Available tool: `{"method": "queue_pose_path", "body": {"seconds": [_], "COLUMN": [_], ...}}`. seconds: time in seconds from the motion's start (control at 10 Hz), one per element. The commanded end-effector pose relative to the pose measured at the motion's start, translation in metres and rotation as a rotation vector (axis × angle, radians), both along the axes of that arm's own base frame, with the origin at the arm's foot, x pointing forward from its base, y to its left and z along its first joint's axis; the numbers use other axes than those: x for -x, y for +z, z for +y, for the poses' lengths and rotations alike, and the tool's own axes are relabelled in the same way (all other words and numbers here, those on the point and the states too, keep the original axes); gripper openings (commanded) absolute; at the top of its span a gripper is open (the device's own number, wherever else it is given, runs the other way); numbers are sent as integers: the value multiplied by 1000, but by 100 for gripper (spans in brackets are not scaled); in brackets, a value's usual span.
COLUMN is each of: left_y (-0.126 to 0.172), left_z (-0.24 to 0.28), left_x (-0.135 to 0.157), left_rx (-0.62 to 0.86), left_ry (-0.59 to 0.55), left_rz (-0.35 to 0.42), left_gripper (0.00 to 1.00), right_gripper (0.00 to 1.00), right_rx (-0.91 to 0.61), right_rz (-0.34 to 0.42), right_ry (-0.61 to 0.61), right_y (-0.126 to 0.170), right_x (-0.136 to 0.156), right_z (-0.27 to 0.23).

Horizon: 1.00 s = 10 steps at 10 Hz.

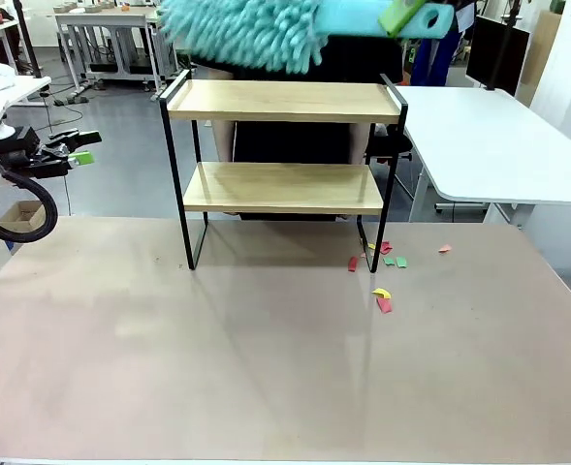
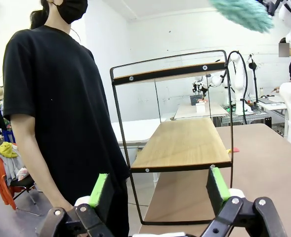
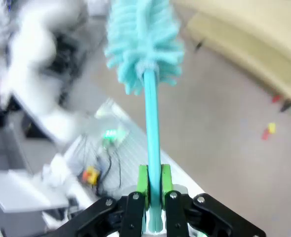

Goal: Clean the shelf.
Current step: Clean the specific section of the Shelf indicated by the human with the Duster.

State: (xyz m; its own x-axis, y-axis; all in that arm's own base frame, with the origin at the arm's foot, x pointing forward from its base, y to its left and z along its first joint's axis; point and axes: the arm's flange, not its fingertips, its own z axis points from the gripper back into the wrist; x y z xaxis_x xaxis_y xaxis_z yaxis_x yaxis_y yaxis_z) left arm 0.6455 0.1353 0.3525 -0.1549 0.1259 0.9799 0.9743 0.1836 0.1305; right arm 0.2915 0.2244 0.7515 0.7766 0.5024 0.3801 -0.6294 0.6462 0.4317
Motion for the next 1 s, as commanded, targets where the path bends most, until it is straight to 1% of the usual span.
{"method": "queue_pose_path", "body": {"seconds": [0.0,0.2,0.3,0.5,0.7,0.9], "left_y": [2,2,2,2,2,2], "left_z": [0,0,0,0,0,0], "left_x": [2,2,2,2,2,2], "left_rx": [2,2,2,2,2,2], "left_ry": [3,3,3,3,3,3], "left_rz": [-8,-8,-8,-8,-8,-8], "left_gripper": [100,100,100,100,100,100], "right_gripper": [13,13,13,13,13,13], "right_rx": [122,282,309,354,379,353], "right_rz": [93,218,262,331,402,415], "right_ry": [192,261,277,274,275,275], "right_y": [-13,-44,-57,-87,-126,-156], "right_x": [-2,1,2,10,20,34], "right_z": [-10,-22,-36,-68,-101,-123]}}
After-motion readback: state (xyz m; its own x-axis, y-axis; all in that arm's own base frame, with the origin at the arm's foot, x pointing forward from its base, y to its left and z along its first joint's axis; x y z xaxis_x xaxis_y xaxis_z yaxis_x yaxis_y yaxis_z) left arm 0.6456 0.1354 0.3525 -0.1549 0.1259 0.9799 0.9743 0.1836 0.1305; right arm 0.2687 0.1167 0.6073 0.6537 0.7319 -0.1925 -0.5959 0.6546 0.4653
